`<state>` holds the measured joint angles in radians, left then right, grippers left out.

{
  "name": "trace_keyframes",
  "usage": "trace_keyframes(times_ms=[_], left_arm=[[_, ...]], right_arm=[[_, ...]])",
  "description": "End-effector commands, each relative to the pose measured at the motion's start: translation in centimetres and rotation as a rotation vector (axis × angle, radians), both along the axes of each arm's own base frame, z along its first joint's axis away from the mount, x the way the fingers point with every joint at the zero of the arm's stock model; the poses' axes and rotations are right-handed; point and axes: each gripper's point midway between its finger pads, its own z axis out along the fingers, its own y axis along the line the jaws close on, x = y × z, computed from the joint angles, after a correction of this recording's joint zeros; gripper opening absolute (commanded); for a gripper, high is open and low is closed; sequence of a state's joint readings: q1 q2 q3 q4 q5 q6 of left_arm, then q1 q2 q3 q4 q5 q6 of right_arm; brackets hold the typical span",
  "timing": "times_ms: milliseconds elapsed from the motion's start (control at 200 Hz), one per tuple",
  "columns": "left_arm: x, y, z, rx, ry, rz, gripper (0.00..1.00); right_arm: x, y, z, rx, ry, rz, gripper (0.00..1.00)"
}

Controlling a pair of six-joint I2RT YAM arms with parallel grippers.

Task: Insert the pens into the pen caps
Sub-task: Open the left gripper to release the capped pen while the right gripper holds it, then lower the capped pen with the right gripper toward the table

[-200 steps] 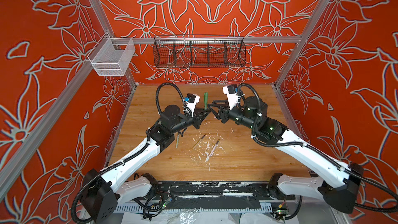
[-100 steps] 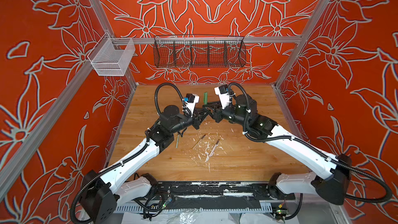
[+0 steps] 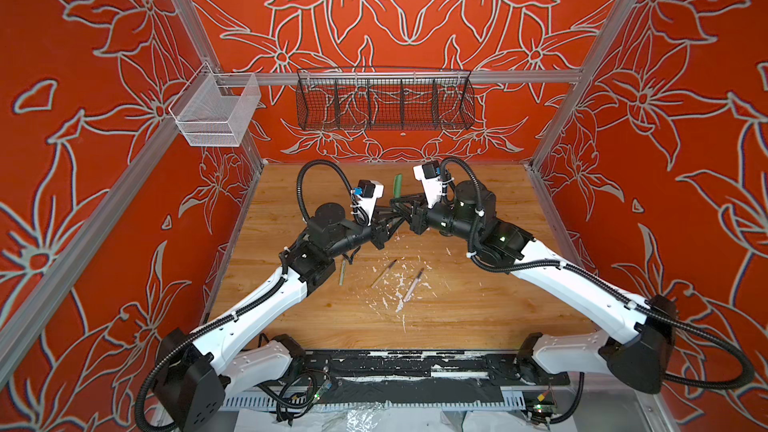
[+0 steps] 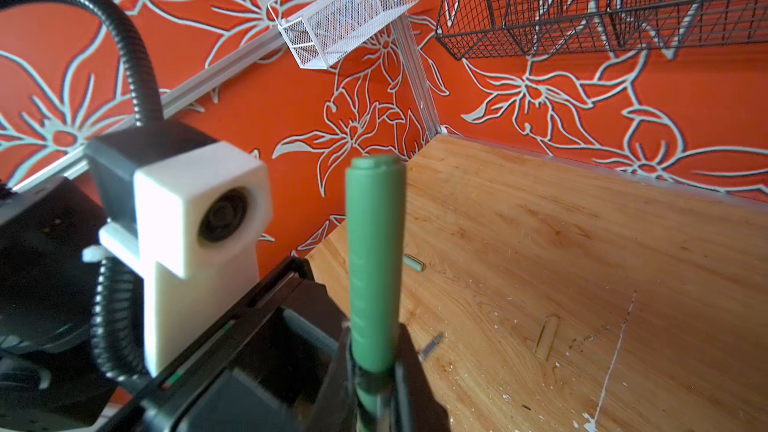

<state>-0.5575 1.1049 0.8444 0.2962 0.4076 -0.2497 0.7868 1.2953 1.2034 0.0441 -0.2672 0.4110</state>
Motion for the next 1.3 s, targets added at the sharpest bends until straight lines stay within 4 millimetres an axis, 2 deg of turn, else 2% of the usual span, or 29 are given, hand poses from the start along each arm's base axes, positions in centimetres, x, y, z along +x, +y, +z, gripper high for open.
trace_keyframes(times_ms=[0, 55, 170, 240, 440, 535, 646, 751, 861, 976, 1096, 1296], left_arm=[[-0.7, 0.3, 1.4, -0.030, -0.063, -0.002, 0.67], [-0.6, 0.4, 1.4, -0.031, -0.064, 0.007, 0.83], [-0.7, 0.5, 1.5, -0.031, -0.071, 0.005, 1.00], [-0.7, 0.4, 1.2, -0.026, -0.071, 0.005, 0.97], [-0.2, 1.0, 1.2, -0.020, -0.067, 0.046, 0.97], [0.6, 2.0, 1.3, -0.018, -0.060, 0.126, 0.97], [2.2, 3.8, 0.9, -0.016, -0.020, 0.270, 0.97], [3.7, 6.1, 0.1, -0.004, 0.040, 0.428, 0.97], [4.6, 7.7, -0.6, 0.029, 0.083, 0.543, 0.97], [4.7, 7.9, -0.8, 0.025, 0.100, 0.555, 0.97], [4.5, 7.8, -0.6, 0.013, 0.099, 0.545, 0.97], [4.6, 7.7, -0.6, 0.017, 0.102, 0.541, 0.97]], right_arm=[[-0.3, -1.2, 3.6, 0.089, -0.057, -0.044, 0.00], [0.0, -1.7, 3.8, 0.090, -0.068, -0.071, 0.00], [0.6, -2.4, 4.3, 0.080, -0.093, -0.121, 0.00], [1.0, -3.0, 4.4, 0.065, -0.107, -0.149, 0.00], [2.2, -4.7, 4.8, 0.027, -0.102, -0.217, 0.00], [3.0, -6.3, 3.8, -0.043, -0.062, -0.266, 0.00], [4.9, -9.9, -0.4, -0.156, 0.065, -0.365, 0.00], [6.5, -14.0, -6.4, -0.253, 0.236, -0.463, 0.00], [7.1, -17.8, -13.3, -0.376, 0.451, -0.545, 0.00], [7.4, -20.1, -18.7, -0.441, 0.617, -0.569, 0.00], [8.1, -21.9, -22.3, -0.503, 0.699, -0.603, 0.00], [9.1, -23.4, -26.1, -0.585, 0.810, -0.603, 0.00]])
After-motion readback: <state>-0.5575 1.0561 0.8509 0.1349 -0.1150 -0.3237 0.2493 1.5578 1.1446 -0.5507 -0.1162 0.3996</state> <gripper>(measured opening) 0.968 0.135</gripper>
